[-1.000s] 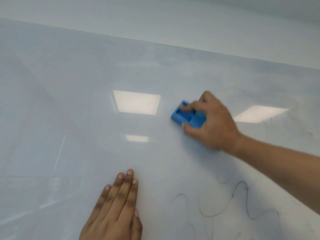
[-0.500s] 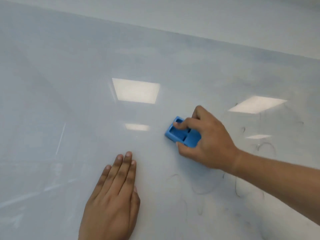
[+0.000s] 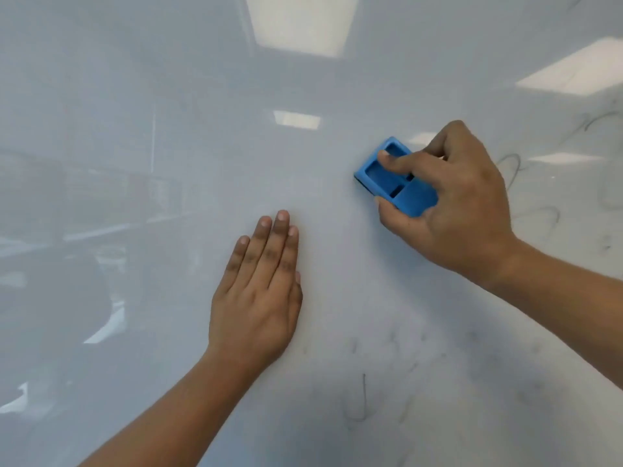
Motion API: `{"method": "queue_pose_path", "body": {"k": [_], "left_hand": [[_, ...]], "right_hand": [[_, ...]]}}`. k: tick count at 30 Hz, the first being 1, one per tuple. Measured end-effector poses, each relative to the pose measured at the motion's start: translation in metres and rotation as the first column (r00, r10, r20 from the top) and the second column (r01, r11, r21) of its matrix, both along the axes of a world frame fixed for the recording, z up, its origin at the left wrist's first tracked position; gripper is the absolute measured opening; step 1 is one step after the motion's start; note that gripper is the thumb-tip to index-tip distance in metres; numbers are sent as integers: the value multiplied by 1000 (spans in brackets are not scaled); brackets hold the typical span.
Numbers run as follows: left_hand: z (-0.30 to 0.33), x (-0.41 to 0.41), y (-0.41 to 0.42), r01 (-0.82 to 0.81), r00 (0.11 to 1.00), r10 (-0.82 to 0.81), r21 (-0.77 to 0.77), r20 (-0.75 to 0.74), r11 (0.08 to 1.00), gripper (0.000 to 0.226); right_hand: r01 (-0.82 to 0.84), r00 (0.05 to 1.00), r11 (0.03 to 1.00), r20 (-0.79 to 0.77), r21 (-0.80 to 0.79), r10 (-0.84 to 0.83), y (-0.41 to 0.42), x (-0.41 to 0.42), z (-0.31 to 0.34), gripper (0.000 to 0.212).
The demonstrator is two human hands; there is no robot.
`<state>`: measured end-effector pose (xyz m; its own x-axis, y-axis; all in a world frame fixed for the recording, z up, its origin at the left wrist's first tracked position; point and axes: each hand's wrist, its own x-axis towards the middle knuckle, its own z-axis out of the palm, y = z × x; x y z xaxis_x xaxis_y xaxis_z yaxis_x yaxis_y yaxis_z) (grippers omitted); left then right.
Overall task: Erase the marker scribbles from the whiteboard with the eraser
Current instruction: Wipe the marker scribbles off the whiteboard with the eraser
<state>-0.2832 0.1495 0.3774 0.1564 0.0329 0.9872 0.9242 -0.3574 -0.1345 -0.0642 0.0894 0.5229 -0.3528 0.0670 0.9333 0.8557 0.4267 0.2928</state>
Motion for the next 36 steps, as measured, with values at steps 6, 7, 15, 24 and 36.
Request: {"method": "queue_pose_path", "body": {"k": [6, 7, 15, 24, 36], "left_hand": [[1, -19, -1, 47, 995, -42, 48, -91, 998, 49], [2, -25, 0, 51, 991, -42, 62, -131, 997, 48], [3, -37, 2, 61, 976, -48, 51, -212, 997, 49], [1, -36, 1, 59, 982, -46, 68, -184, 996, 49], [-4, -29, 1, 39, 990, -26, 91, -140, 995, 50]], "right_hand": [[-53, 903, 993, 419, -107, 93, 1, -11, -142, 20], [-47, 845, 988, 521, -147, 118, -1, -10, -171, 13], [-13, 870, 999, 492, -45, 34, -2, -38, -143, 20], [9, 783, 982, 611, -191, 112, -3, -25, -223, 6], [85, 969, 996, 234, -23, -77, -8, 6, -145, 34]]}}
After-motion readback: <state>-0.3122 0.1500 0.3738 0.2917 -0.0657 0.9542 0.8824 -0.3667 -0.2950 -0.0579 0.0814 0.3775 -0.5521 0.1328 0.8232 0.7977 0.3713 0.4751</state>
